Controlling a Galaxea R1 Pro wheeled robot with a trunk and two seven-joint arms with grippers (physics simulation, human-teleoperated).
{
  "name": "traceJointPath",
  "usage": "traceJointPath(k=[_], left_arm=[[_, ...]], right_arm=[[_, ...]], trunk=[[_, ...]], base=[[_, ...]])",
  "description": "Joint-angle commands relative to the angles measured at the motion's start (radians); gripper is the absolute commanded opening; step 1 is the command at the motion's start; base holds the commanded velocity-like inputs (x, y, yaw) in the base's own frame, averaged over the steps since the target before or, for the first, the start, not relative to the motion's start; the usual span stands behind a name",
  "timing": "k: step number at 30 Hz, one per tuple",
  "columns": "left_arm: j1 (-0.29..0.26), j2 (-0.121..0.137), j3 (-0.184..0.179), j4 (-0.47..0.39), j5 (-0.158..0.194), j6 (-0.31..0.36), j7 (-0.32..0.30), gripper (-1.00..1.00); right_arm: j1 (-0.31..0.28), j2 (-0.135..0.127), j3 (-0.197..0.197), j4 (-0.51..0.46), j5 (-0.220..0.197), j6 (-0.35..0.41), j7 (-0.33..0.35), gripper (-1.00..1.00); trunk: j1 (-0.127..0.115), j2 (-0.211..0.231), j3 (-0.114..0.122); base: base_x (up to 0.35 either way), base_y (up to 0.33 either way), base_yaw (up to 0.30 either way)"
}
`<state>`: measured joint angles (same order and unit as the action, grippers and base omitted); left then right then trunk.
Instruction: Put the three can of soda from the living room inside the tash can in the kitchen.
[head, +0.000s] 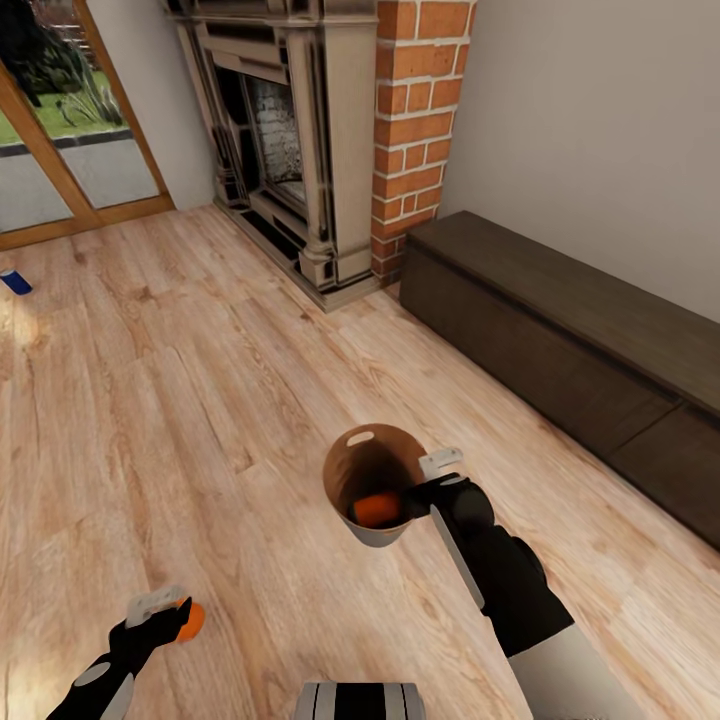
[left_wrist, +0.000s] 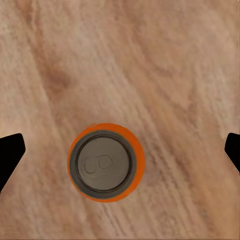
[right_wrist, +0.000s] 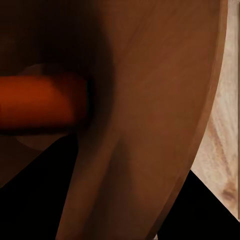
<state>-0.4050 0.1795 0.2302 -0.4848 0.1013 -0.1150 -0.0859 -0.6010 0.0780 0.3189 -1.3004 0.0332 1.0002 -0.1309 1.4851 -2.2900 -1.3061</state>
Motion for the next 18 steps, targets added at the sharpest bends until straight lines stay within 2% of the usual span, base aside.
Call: traceJointPath(k=[1, 18], left_arm=[[0.000, 0.000, 0.000, 0.000, 0.000, 0.000, 0.000, 1.00], [0.000, 0.000, 0.001, -0.001, 0.000, 0.000, 0.000, 1.00]], right_arm=[[-0.001, 0.000, 0.000, 0.000, -0.010, -0.001, 0.002, -1.00], [-0.002, 0.000, 0.000, 0.000, -0.010, 0.000, 0.002, -1.00]], trunk=[[0.000, 0.000, 0.000], [0.000, 0.000, 0.000]], base=[[0.073, 0.000, 0.000], [0.014, 0.000, 0.000]])
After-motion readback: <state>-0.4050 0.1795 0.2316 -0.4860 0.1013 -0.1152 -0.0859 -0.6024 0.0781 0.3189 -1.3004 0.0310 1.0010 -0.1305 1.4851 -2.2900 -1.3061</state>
